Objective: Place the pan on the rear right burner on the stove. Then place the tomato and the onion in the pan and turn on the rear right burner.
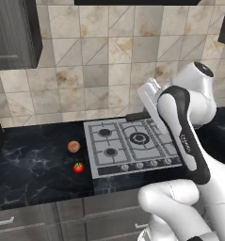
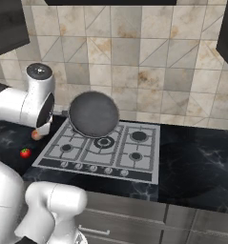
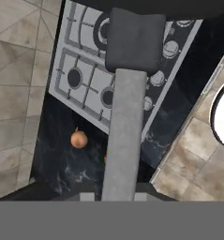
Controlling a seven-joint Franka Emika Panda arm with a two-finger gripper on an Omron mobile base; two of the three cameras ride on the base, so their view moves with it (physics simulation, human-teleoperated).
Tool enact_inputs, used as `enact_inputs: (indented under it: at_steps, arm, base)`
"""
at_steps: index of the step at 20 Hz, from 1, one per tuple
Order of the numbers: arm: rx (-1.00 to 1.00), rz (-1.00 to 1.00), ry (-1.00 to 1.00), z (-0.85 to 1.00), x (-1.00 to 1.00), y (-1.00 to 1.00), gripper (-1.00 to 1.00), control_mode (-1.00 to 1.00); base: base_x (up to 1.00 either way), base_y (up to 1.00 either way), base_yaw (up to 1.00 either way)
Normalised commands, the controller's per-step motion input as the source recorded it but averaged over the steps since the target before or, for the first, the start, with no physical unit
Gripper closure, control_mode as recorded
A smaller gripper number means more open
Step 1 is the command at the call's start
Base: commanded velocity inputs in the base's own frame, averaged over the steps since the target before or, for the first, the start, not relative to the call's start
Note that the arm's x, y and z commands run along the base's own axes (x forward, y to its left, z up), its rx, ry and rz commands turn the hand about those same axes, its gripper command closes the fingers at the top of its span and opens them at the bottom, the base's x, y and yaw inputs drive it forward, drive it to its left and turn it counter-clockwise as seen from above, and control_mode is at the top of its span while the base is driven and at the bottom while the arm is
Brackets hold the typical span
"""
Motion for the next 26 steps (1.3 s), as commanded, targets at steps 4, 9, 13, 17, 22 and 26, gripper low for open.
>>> enact_inputs:
  at_steps: [4, 9, 13, 17, 22, 26]
  arm:
    - [-0.07, 0.00, 0.16, -0.02, 0.08, -0.37, 1.00, -1.00]
    - [-0.09, 0.01, 0.16, -0.10, 0.22, -0.40, 1.00, -1.00]
    - [-0.08, 0.05, 0.17, -0.25, 0.41, -0.35, 1.00, -1.00]
    - [-0.08, 0.08, 0.21, -0.49, 0.57, -0.19, 1.00, -1.00]
    - [-0.09, 0.07, 0.17, -0.48, 0.58, -0.05, 1.00, -1.00]
    - [-0.13, 0.01, 0.04, -0.38, 0.31, 0.00, 1.00, -1.00]
  base:
    - [0.00, 0.00, 0.00]
    - [0.00, 0.00, 0.00]
    - [0.00, 0.00, 0.00]
    - [0.00, 0.00, 0.00]
    - [0.00, 0.00, 0.00]
    - [0.00, 0.00, 0.00]
